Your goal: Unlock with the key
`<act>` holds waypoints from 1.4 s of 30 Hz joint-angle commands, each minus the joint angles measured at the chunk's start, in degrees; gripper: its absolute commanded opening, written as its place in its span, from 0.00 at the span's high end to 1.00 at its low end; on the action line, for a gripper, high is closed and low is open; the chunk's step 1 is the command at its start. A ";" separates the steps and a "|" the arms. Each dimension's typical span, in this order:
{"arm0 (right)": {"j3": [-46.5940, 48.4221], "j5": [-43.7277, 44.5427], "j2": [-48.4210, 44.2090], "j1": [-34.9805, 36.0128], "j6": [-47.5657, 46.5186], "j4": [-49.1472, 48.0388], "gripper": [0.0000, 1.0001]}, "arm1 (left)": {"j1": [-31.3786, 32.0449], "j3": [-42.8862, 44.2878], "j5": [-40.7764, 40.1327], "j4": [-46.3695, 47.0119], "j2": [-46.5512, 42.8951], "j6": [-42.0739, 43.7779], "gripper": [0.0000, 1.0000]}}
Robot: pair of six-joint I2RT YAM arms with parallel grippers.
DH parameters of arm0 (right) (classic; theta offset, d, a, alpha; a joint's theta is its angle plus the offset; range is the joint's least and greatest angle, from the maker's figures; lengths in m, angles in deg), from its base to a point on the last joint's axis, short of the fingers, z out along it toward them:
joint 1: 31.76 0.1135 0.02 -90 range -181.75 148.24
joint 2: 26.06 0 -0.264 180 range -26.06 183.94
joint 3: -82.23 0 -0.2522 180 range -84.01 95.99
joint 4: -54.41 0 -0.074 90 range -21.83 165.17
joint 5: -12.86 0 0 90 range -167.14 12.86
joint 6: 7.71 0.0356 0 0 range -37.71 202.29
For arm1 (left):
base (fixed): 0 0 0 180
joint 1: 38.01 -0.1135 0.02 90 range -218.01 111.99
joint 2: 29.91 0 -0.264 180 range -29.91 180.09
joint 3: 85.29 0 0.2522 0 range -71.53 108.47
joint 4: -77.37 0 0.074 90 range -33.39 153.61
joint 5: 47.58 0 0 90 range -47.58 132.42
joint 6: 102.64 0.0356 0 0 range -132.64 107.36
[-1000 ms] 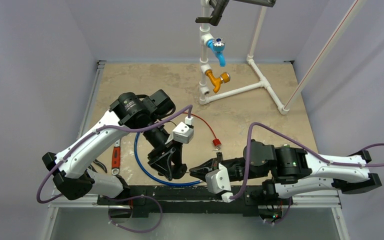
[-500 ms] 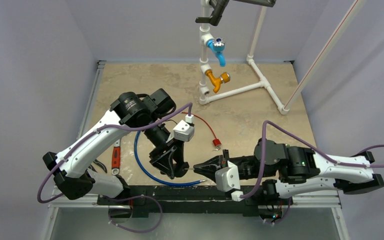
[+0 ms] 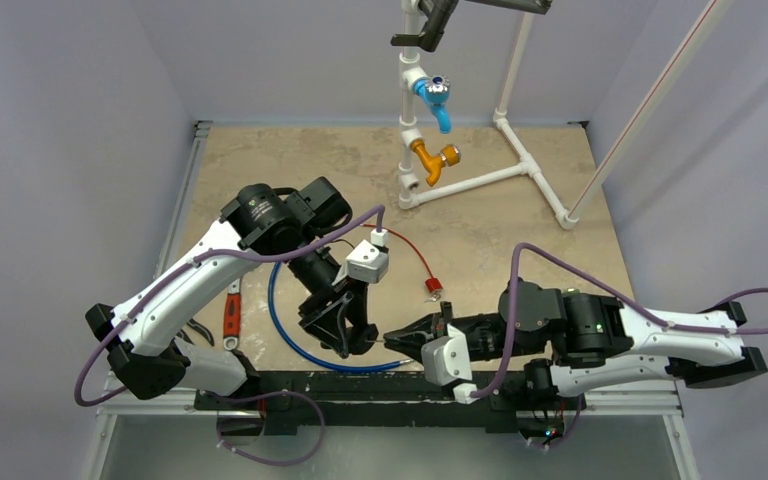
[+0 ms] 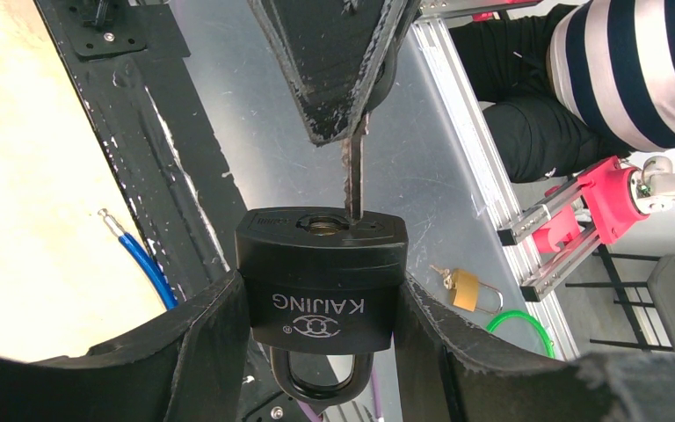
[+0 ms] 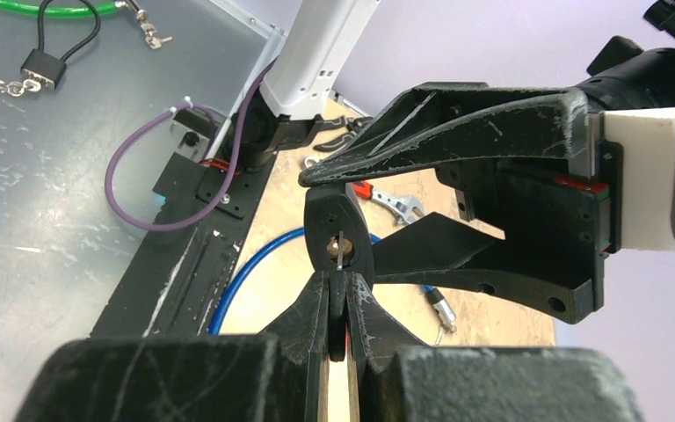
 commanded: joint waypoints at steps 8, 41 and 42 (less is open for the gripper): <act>-1.66 -0.11 -0.55 0.27 1.11 -1.70 1.00 | -0.33 2.04 5.51 -11.92 -1.36 -0.05 1.00; -8.64 3.22 -0.14 -0.38 1.93 -8.63 1.00 | -0.40 2.78 5.73 -11.91 -1.88 -0.05 1.00; -8.83 3.16 -0.18 -0.38 2.36 -8.79 1.00 | -0.38 2.91 5.76 -11.92 -1.85 -0.09 1.00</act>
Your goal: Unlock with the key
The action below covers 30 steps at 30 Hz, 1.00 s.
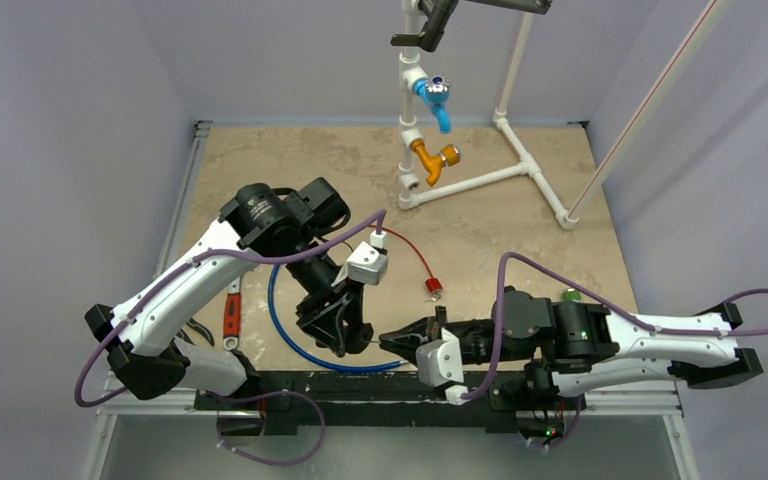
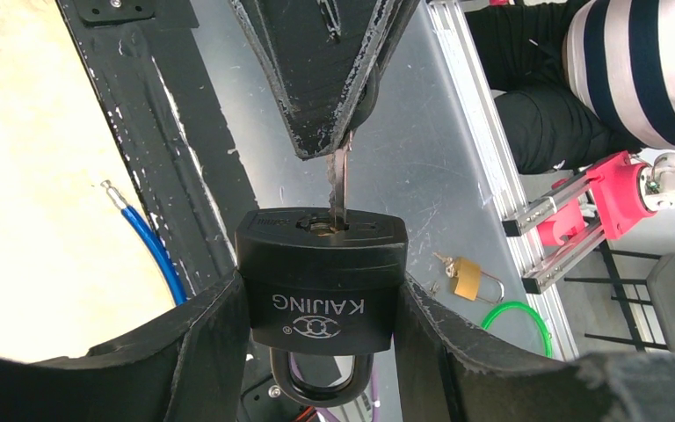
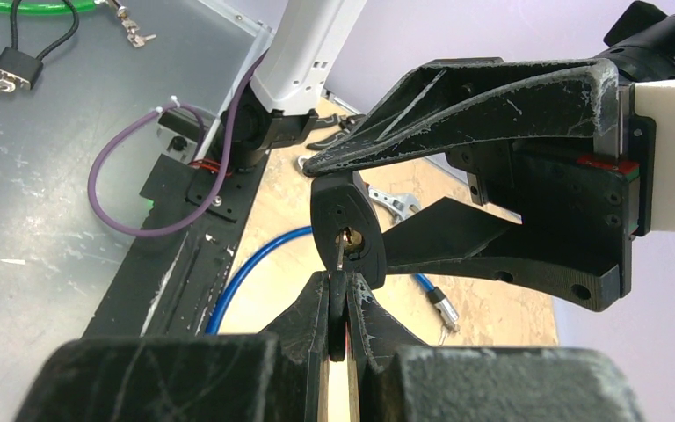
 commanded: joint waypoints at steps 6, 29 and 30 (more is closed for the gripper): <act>-3.10 0.39 1.22 -0.47 4.36 -4.90 1.00 | -0.12 3.23 8.42 -10.24 -1.75 -0.16 1.00; -3.14 -7.09 8.33 -1.42 3.85 -6.84 1.00 | -0.30 4.65 8.29 -10.23 -2.32 0.64 1.00; -2.16 -7.44 9.15 -1.43 3.28 -5.94 1.00 | -0.30 4.61 8.27 -10.23 -2.22 0.55 1.00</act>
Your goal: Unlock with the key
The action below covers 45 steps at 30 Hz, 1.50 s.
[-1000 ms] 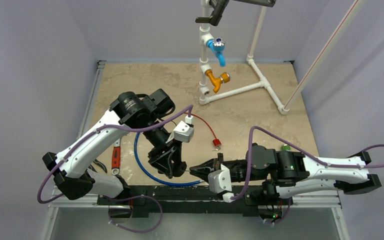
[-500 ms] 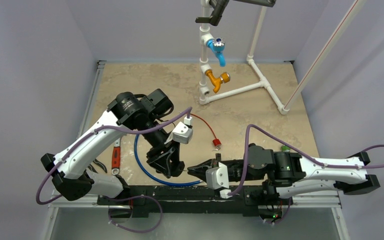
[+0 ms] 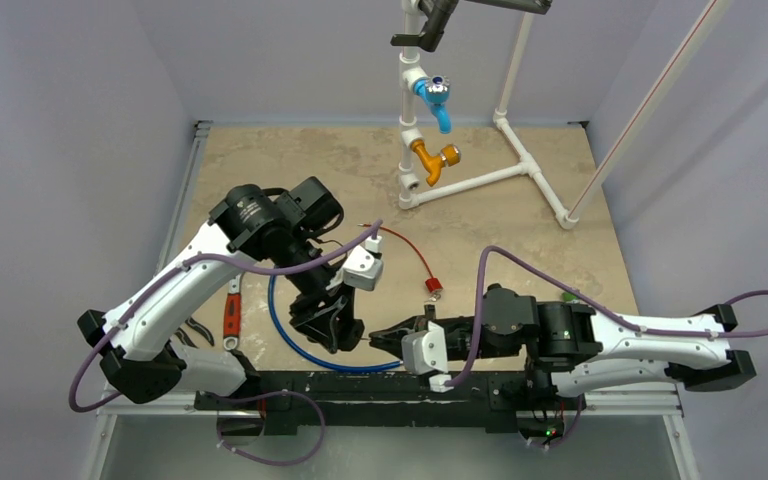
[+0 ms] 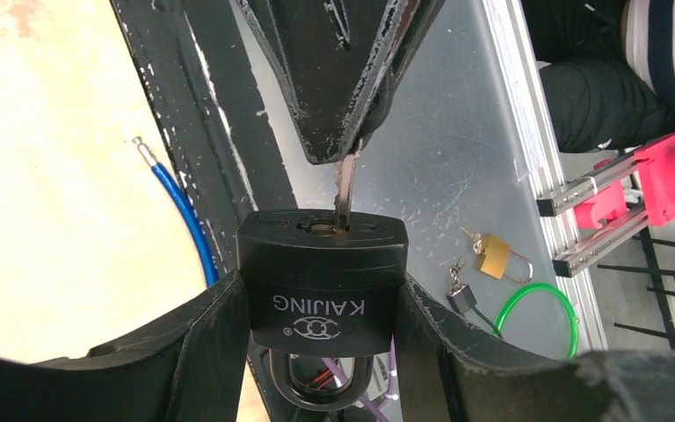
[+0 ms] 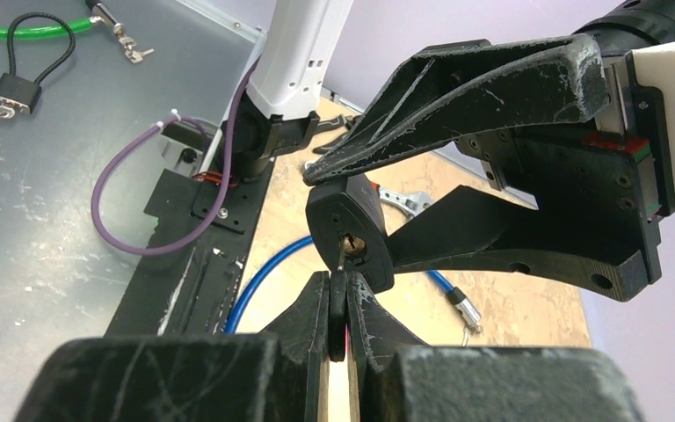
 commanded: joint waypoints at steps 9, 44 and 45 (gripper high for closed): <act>-0.52 -8.20 9.20 0.19 -0.58 -4.25 1.00 | -0.06 6.42 15.02 -10.04 -0.53 0.09 1.00; -3.87 -15.80 -7.54 0.26 0.92 -38.20 1.00 | -7.90 4.94 45.61 -6.86 -0.98 6.15 1.00; -3.49 -16.73 -7.17 0.24 0.83 -38.44 1.00 | -7.96 5.18 45.59 -6.94 -0.91 6.02 1.00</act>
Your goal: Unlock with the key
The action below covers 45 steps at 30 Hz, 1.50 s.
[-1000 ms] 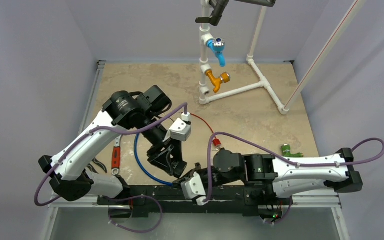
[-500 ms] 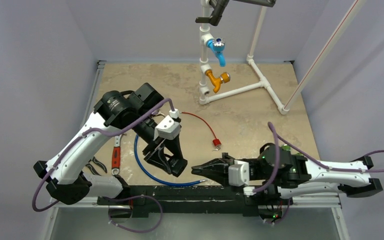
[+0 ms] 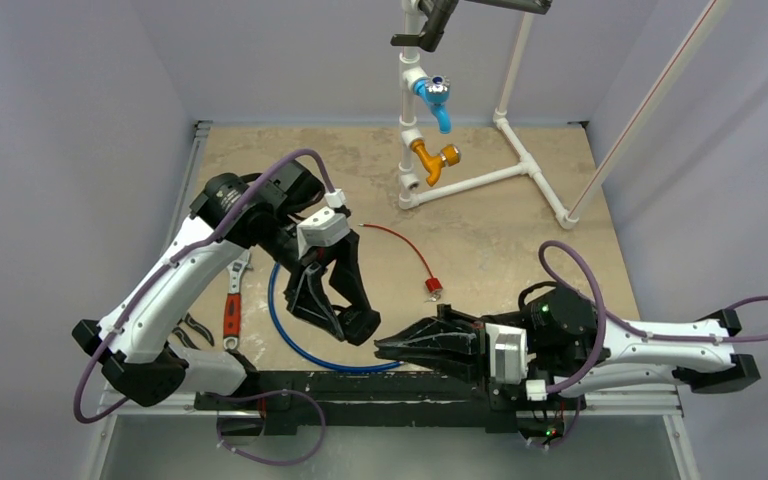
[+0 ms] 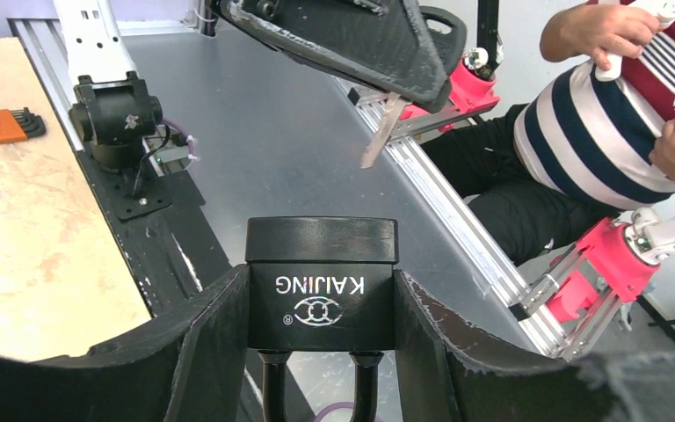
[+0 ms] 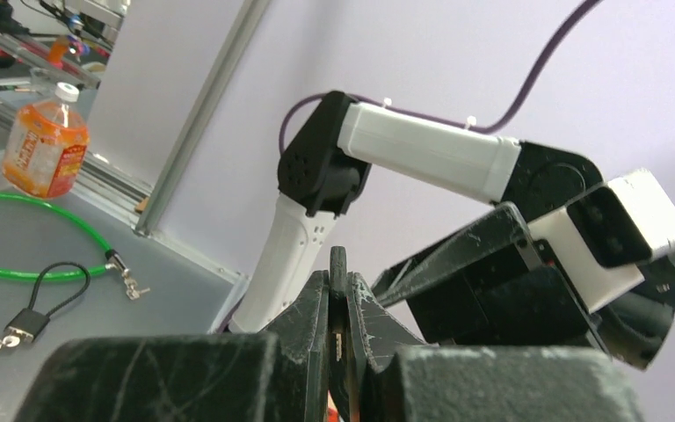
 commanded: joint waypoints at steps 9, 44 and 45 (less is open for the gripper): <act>2.15 -6.36 0.22 -0.05 -1.77 -9.98 1.00 | -0.26 5.70 18.01 -11.70 -1.79 -0.47 1.00; 5.75 -18.65 3.49 0.02 -4.76 -10.02 1.00 | 6.85 -13.65 17.83 67.95 -16.55 -58.17 1.00; 6.17 -18.94 4.49 0.00 -4.82 -10.40 1.00 | 6.86 -13.98 17.83 68.10 -16.74 -58.17 1.00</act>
